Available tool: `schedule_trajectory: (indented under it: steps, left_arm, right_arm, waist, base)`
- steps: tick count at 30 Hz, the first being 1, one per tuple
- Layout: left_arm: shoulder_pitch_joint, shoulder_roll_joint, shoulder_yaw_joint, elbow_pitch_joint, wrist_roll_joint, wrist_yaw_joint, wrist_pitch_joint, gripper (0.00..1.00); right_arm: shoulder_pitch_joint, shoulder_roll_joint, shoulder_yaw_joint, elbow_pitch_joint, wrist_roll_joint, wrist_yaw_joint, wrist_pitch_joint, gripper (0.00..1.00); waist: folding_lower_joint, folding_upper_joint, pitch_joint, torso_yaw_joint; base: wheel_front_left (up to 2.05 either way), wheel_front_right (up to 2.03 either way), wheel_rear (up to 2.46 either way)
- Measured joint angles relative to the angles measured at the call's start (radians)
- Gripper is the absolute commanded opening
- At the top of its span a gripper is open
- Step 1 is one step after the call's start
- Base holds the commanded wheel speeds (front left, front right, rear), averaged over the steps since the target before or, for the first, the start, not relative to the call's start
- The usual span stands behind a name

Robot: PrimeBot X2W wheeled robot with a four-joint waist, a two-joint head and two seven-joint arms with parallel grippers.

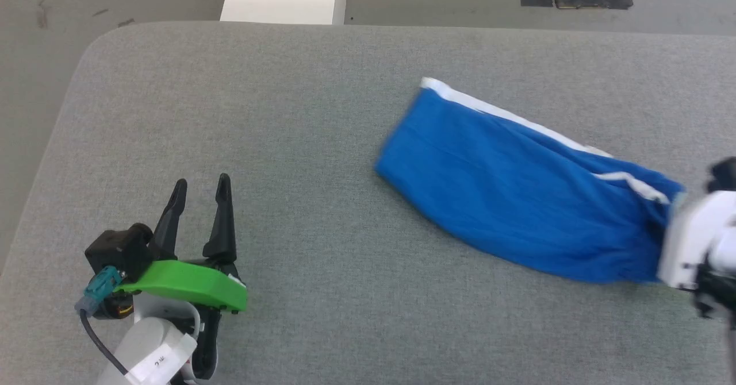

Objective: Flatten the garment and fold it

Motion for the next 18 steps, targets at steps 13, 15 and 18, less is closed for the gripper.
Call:
schedule_trajectory:
  steps: [13, 15, 18]
  left_arm:
    - [0.003, 0.000, -0.003, -0.004, 0.000, 0.000, 0.000, 1.00]
    - [0.003, -0.001, -0.003, -0.004, -0.001, 0.000, 0.000, 1.00]
    - [0.003, -0.002, -0.003, -0.002, -0.004, 0.000, 0.000, 1.00]
  right_arm:
    - [0.037, -0.108, -0.176, -0.005, -0.108, 0.000, 0.097, 0.00]
    - [0.033, -0.107, -0.176, -0.012, -0.115, 0.000, 0.112, 0.00]
    - [0.028, -0.111, -0.156, -0.040, -0.125, 0.000, 0.142, 0.00]
  waist:
    - [0.0000, 0.0000, 0.002, 0.003]
    - [0.0000, 0.0000, 0.001, 0.006]
    - [0.0000, 0.0000, -0.003, 0.008]
  base:
    - [0.00, 0.00, 0.00]
    - [0.00, 0.00, 0.00]
    - [0.00, 0.00, 0.00]
